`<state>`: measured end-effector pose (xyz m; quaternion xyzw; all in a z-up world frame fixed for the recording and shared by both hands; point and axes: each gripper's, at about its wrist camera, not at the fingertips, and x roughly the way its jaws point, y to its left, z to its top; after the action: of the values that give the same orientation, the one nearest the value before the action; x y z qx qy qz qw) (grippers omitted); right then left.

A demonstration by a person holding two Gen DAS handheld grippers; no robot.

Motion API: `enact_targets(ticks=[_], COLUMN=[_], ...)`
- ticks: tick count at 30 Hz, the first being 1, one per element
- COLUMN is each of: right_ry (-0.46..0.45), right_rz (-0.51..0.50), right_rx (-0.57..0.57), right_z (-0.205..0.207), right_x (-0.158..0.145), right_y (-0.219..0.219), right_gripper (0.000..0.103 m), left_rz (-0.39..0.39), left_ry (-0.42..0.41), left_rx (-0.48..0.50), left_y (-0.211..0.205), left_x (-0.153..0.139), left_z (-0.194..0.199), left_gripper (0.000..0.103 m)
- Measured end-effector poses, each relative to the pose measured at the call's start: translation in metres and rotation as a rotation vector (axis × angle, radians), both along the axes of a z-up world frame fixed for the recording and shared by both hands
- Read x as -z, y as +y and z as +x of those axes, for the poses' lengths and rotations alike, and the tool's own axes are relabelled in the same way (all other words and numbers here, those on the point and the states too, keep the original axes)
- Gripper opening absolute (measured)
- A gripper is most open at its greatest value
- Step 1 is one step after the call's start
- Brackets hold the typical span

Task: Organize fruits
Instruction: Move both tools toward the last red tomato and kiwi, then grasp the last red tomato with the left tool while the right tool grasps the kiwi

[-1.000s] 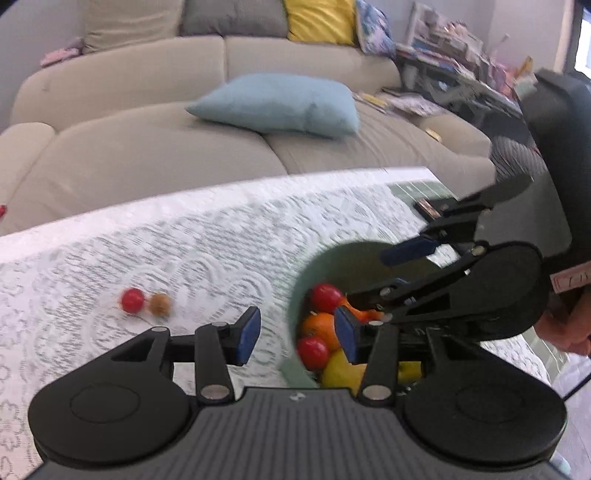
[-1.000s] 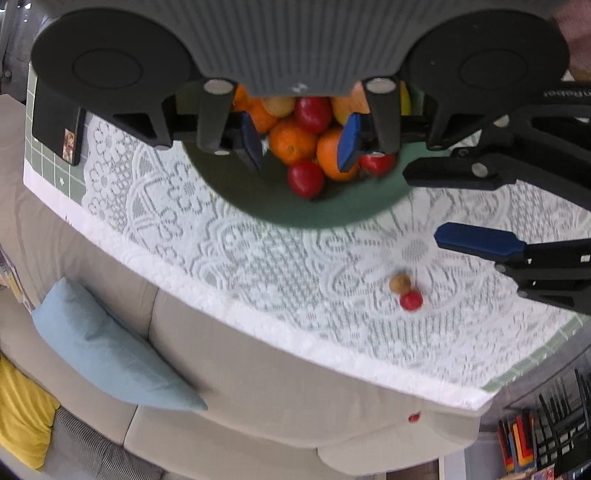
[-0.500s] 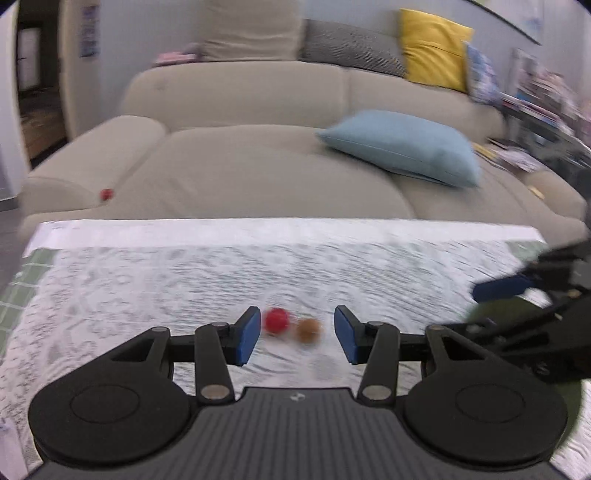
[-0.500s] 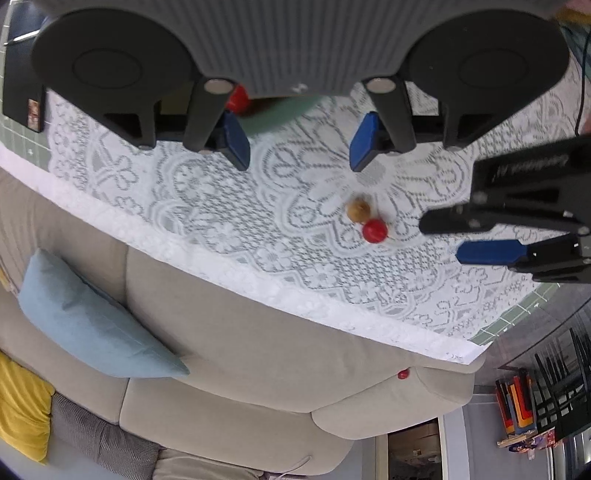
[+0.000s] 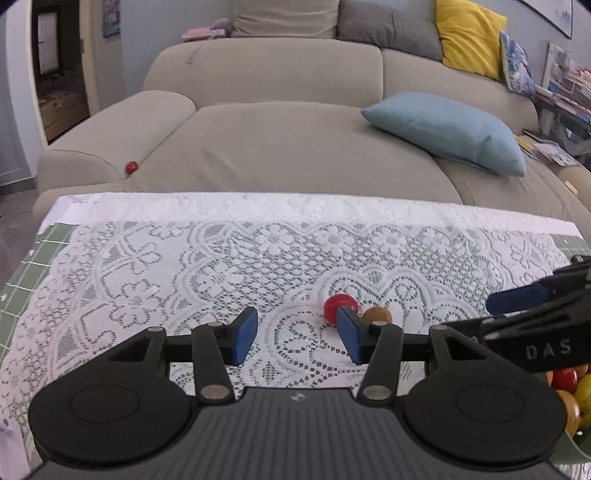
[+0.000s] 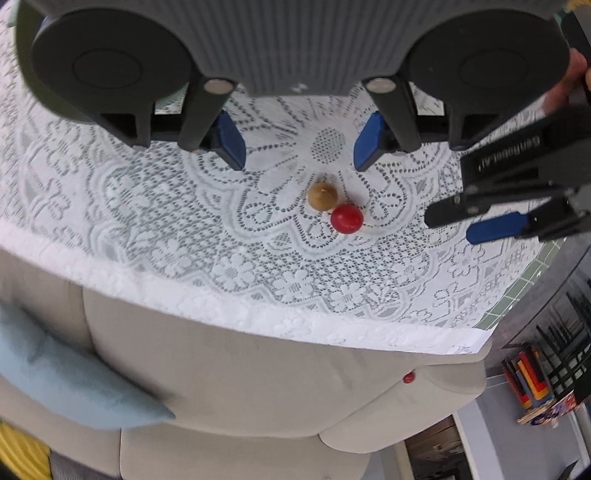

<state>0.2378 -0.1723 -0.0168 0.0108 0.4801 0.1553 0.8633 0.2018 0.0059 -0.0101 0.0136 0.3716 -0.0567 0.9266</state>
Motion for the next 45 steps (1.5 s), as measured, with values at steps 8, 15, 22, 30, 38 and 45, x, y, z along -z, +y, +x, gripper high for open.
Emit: enact_targets(ticks=[8, 15, 22, 30, 38, 45], right_ry=[0.038, 0.085, 0.154, 0.182, 0.199, 0.194], right_rz=[-0.001, 0.059, 0.15, 0.159, 0.193, 0.197], right_rx=[0.016, 0.071, 0.139, 0.185, 0.208, 0.207], right_z=[0.017, 0.035, 0.052, 0.064, 0.066, 0.064], right_x=[0.015, 0.024, 0.038, 0.053, 0.06, 0.058], right_y=[0.008, 0.009, 0.016, 0.026, 0.023, 0.02], right_gripper=[0.055, 0.041, 0.029, 0.029, 0.028, 0.023], left_rz=[-0.014, -0.053, -0.102, -0.111, -0.112, -0.099], left_ry=[0.043, 0.07, 0.073, 0.097, 0.105, 0.109], left_rx=[0.065, 0.103, 0.094, 0.061, 0.05, 0.057], left_y=[0.001, 0.001, 0.008, 0.015, 0.014, 0.013], left_x=[0.02, 0.03, 0.037, 0.05, 0.053, 0.055], left_z=[0.014, 0.026, 0.042, 0.05, 0.054, 0.054], left_gripper=[0.059, 0.047, 0.037, 0.036, 0.036, 0.036])
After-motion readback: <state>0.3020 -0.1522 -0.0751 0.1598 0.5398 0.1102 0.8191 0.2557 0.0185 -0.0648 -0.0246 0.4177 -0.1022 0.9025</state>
